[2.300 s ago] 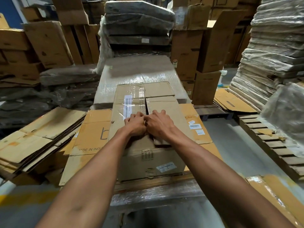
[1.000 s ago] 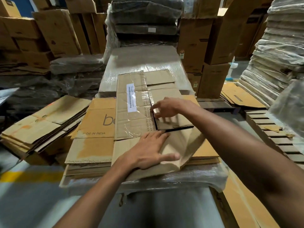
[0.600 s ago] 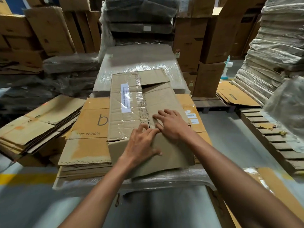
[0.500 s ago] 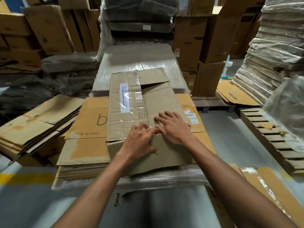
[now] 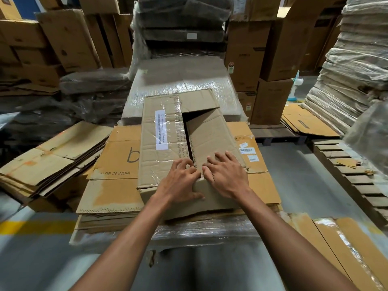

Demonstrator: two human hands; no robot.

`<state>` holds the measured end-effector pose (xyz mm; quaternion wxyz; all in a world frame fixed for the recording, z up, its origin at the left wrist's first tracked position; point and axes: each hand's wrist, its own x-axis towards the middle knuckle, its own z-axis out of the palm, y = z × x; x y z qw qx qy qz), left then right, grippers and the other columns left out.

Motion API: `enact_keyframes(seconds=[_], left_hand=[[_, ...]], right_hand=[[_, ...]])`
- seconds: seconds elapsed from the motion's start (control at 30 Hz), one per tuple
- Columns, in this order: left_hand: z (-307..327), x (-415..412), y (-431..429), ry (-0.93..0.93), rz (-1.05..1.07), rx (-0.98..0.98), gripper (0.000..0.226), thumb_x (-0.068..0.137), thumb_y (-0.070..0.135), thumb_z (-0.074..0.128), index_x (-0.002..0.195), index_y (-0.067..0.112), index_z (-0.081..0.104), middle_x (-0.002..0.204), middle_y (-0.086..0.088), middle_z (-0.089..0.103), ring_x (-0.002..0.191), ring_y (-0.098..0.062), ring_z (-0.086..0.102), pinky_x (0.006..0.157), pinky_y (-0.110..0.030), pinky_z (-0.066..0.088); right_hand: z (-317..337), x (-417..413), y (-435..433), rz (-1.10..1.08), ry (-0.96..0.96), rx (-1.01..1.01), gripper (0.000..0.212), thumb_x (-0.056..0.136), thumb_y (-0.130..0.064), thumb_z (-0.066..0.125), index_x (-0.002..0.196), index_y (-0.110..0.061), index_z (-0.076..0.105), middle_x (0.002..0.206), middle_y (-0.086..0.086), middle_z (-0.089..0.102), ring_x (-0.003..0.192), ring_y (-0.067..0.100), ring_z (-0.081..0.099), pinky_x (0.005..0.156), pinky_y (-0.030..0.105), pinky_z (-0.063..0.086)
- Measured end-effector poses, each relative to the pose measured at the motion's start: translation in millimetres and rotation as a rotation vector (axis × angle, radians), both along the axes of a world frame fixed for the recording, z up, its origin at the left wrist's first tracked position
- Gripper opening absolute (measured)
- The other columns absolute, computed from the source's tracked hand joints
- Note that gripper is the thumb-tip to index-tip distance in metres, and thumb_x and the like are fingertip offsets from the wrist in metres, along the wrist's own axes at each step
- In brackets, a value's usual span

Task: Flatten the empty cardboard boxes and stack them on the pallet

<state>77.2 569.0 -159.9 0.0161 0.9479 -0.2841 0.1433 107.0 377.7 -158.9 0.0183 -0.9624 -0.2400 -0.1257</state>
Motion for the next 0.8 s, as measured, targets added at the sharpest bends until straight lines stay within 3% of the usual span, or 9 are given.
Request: enact_keyframes(seconds=[0.1, 0.2, 0.3, 0.4, 0.57, 0.63, 0.8], left_hand=[[10, -8, -1, -0.041, -0.033, -0.098, 0.058, 0.081, 0.072, 0.063, 0.098, 0.018, 0.072, 0.096, 0.002, 0.068, 0.118, -0.024, 0.049, 0.106, -0.040, 0.031], [34, -14, 3, -0.198, -0.023, -0.134, 0.040, 0.094, 0.054, 0.059, 0.080, 0.018, 0.071, 0.085, 0.002, 0.068, 0.110, -0.025, 0.055, 0.098, -0.040, 0.033], [72, -19, 12, -0.431, 0.038, -0.119, 0.031, 0.094, 0.038, 0.063, 0.076, 0.014, 0.073, 0.077, -0.001, 0.069, 0.099, -0.027, 0.059, 0.092, -0.043, 0.036], [103, -28, 34, -0.496, 0.186, -0.147, 0.026, 0.095, 0.031, 0.063, 0.079, 0.013, 0.073, 0.078, -0.003, 0.069, 0.098, -0.027, 0.055, 0.088, -0.043, 0.038], [112, -49, 84, -0.480, 0.518, -0.068, 0.018, 0.090, 0.025, 0.069, 0.091, 0.008, 0.076, 0.089, -0.010, 0.072, 0.106, -0.031, 0.049, 0.086, -0.045, 0.035], [110, -59, 94, -0.423, 0.678, -0.019, 0.023, 0.090, 0.027, 0.067, 0.098, 0.008, 0.077, 0.097, -0.012, 0.072, 0.112, -0.033, 0.047, 0.092, -0.048, 0.032], [100, -68, 98, -0.103, 0.978, 0.110, 0.044, 0.097, 0.049, 0.049, 0.116, 0.015, 0.070, 0.120, -0.008, 0.069, 0.130, -0.042, 0.038, 0.108, -0.057, 0.018]], right_hand=[[0, -1, -4, -0.004, 0.013, 0.039, 0.058, 0.104, -0.049, 0.017, 0.125, -0.031, 0.068, 0.145, -0.006, 0.058, 0.140, 0.021, 0.044, 0.120, 0.046, 0.026], [1, -4, -3, -0.004, 0.022, 0.049, 0.060, 0.104, -0.051, 0.016, 0.131, -0.032, 0.066, 0.148, -0.007, 0.055, 0.143, 0.020, 0.041, 0.121, 0.045, 0.024], [1, -6, -3, -0.006, 0.008, 0.053, 0.059, 0.104, -0.051, 0.016, 0.128, -0.032, 0.067, 0.146, -0.008, 0.057, 0.142, 0.019, 0.042, 0.121, 0.044, 0.024], [2, -7, -5, -0.006, 0.014, 0.081, 0.055, 0.105, -0.049, 0.019, 0.127, -0.033, 0.067, 0.146, -0.010, 0.056, 0.143, 0.018, 0.041, 0.122, 0.042, 0.023], [1, -12, -3, -0.013, 0.009, 0.097, 0.052, 0.106, -0.048, 0.020, 0.124, -0.034, 0.067, 0.143, -0.012, 0.058, 0.143, 0.016, 0.041, 0.123, 0.039, 0.022], [2, -13, -1, -0.026, 0.008, 0.107, 0.053, 0.105, -0.047, 0.020, 0.126, -0.034, 0.067, 0.146, -0.011, 0.056, 0.144, 0.016, 0.041, 0.123, 0.040, 0.022], [5, -16, 1, -0.040, -0.025, 0.130, 0.056, 0.103, -0.046, 0.021, 0.123, -0.031, 0.071, 0.142, -0.008, 0.061, 0.140, 0.018, 0.046, 0.121, 0.040, 0.026]])
